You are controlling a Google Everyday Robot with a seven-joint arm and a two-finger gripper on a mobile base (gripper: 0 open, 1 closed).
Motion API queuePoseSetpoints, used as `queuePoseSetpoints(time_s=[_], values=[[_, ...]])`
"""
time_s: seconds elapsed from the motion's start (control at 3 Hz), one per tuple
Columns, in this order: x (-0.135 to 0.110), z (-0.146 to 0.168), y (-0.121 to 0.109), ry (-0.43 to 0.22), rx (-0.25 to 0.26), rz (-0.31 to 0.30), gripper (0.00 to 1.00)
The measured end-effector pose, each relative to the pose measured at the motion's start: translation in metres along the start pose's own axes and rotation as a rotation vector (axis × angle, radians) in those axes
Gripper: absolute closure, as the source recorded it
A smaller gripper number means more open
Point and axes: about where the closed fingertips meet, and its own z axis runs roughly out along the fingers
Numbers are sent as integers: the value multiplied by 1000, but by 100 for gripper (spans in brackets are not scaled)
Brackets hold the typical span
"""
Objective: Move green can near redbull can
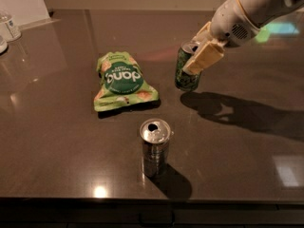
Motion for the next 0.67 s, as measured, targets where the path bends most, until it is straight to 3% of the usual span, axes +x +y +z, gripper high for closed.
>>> queuePoseSetpoints(time_s=[0.67], values=[[4,-11,33,-24,-78,-93,100]])
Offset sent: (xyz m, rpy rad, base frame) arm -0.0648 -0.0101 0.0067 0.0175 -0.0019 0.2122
